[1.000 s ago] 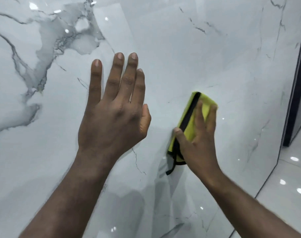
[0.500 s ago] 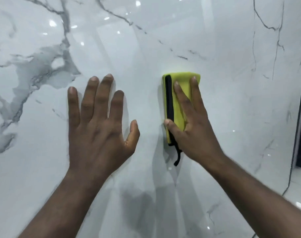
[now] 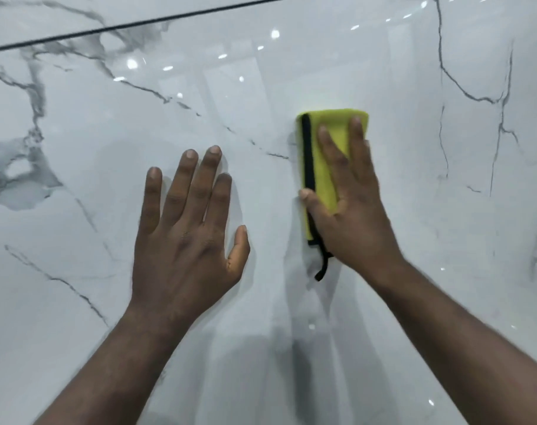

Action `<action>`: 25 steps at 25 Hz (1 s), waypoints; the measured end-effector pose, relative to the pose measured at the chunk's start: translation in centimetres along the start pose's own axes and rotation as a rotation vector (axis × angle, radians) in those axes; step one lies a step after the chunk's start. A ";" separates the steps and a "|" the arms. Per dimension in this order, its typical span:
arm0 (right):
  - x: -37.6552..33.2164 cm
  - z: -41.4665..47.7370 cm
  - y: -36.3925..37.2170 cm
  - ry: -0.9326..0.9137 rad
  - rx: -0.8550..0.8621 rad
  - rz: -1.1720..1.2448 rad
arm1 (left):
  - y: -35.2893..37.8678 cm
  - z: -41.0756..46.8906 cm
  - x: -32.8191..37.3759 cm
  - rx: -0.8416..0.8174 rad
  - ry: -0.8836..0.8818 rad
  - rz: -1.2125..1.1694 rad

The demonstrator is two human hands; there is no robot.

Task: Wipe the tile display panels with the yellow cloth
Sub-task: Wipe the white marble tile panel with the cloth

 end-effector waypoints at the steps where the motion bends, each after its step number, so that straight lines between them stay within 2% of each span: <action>1: 1.3 0.4 -0.7 0.071 0.032 0.033 | 0.2 0.5 0.3 0.004 -0.004 0.006; 3: 2.7 -1.5 -0.7 0.118 -0.002 0.027 | 0.4 1.2 0.9 0.021 -0.003 -0.002; 6: 0.6 -3.0 0.0 -0.127 -0.157 -0.089 | 1.0 1.9 1.6 0.053 0.051 -0.005; 8: -0.2 0.0 -0.7 -0.206 -0.120 -0.131 | 1.6 1.8 2.0 0.054 0.083 -0.044; 10: 1.1 2.4 -1.5 -0.081 -0.029 -0.048 | 2.2 1.2 1.9 0.044 0.088 -0.073; 13: 4.3 -0.7 -0.4 0.127 0.025 0.059 | 2.7 0.4 2.1 0.045 0.088 -0.044; 14: 4.1 -2.4 0.4 0.104 -0.028 0.036 | 2.7 0.3 2.1 0.054 0.091 -0.036; 16: 2.1 -2.9 1.0 -0.086 -0.152 -0.076 | 2.8 0.4 2.1 0.056 0.099 -0.024; 18: 0.1 -0.2 0.1 -0.213 -0.154 -0.152 | 2.8 0.3 2.3 0.050 0.096 -0.029; 20: 0.7 2.2 -0.7 -0.133 -0.056 -0.039 | 3.0 0.1 2.3 0.047 0.092 -0.025; 22: 3.5 1.2 -0.5 0.096 0.051 0.100 | 3.1 0.1 2.3 0.039 0.089 -0.037; 24: 5.0 -3.0 1.0 0.324 0.060 0.163 | 3.1 0.1 2.5 0.035 0.078 -0.055; 25: 4.4 -5.1 1.8 0.326 0.019 0.158 | 3.1 0.0 2.5 0.034 0.077 -0.060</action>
Point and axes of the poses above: each hand's wrist, its own z-axis towards the middle knuckle, its own y-axis out of the palm, x = y × z, the point moved 1 cm from there along z, towards the middle knuckle, and after that the axes turned 13 degrees about y, right-handed, at the moved point
